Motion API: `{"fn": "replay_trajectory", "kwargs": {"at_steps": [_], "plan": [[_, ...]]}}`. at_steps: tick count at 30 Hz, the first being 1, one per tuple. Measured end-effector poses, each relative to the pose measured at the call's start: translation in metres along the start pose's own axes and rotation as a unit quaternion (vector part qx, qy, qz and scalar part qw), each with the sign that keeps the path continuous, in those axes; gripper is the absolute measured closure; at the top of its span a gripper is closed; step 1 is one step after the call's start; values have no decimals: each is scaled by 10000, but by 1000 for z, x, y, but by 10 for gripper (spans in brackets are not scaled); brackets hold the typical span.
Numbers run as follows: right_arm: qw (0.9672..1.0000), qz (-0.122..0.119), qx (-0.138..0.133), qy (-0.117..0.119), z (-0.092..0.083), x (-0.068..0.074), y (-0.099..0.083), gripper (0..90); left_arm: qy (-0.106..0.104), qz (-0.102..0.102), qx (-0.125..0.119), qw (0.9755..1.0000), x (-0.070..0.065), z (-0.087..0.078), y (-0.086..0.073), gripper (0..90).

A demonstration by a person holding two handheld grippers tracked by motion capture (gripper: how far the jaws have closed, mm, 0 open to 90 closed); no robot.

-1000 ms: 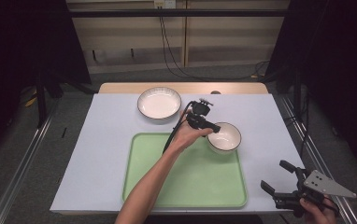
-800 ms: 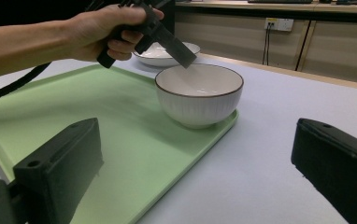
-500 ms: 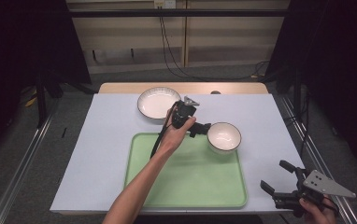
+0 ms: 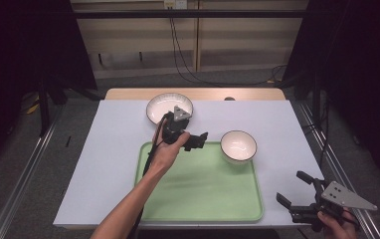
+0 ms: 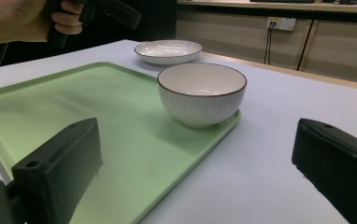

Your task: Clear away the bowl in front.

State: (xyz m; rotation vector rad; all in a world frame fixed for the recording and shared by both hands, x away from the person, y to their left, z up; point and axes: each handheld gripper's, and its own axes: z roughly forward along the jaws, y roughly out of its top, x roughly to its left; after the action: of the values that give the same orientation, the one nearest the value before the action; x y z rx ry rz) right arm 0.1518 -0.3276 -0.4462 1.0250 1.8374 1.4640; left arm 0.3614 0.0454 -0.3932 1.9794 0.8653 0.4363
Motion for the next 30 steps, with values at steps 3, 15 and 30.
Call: {"fn": "replay_trajectory", "kwargs": {"at_steps": [3,15,30], "plan": [[10000,13,2,32,-1,0,0,14,40,-57,-85,9999,2,-15,-8,29],[10000,7,-9,-5,0,1,1,14,330,61,-86,9994,13,-69,-44,29],[10000,-22,-14,-68,0,1,1,14,1107,-660,-417,9908,35,-139,-87,18]]}}
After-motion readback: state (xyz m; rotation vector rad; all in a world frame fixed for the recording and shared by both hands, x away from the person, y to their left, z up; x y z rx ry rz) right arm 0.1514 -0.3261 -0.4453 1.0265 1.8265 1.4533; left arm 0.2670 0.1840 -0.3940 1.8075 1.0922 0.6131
